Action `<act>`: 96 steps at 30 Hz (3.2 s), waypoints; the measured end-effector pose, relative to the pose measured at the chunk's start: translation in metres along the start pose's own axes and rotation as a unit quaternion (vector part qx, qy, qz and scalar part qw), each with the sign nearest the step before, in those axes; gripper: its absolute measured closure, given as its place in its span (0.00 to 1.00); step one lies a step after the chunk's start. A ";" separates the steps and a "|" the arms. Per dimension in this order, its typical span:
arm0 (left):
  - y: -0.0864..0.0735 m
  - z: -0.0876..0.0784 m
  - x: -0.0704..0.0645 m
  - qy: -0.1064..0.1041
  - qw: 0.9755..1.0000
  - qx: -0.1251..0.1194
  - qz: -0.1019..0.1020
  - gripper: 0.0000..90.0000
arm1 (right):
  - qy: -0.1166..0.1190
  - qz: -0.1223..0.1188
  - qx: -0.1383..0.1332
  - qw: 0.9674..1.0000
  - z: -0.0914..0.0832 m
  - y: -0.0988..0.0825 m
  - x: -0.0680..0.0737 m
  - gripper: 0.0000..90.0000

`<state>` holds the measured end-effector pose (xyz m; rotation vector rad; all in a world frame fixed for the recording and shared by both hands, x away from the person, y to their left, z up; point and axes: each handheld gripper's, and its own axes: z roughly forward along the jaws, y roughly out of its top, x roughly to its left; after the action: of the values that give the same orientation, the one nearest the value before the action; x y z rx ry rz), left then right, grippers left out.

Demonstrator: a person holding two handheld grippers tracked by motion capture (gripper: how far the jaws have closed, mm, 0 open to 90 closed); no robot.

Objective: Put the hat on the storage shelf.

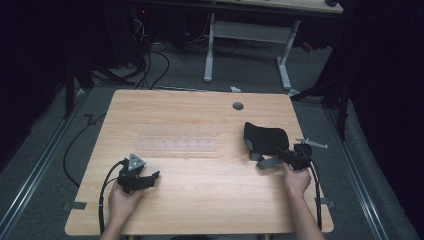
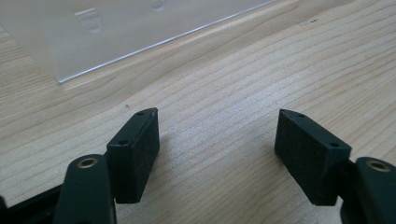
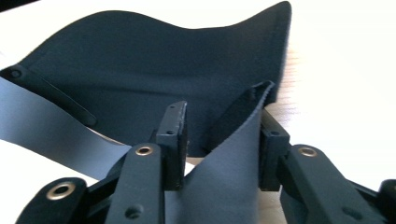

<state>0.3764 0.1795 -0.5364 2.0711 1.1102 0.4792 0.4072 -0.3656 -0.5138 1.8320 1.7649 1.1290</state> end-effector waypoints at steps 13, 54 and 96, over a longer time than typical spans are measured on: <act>0.000 0.000 0.000 0.000 1.000 0.000 0.000 0.35 | 0.005 -0.014 -0.008 1.000 0.003 -0.002 0.000 0.84; 0.000 0.000 0.000 0.000 1.000 0.000 0.000 0.35 | 0.046 -0.013 -0.016 0.999 -0.020 0.001 0.008 0.96; 0.001 0.002 -0.005 -0.017 1.000 0.012 0.015 0.21 | 0.167 -0.014 0.000 0.986 -0.083 -0.027 0.041 0.96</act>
<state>0.3755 0.1744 -0.5365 2.1109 1.0708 0.4453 0.3241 -0.3440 -0.4700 1.6878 1.9592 1.4967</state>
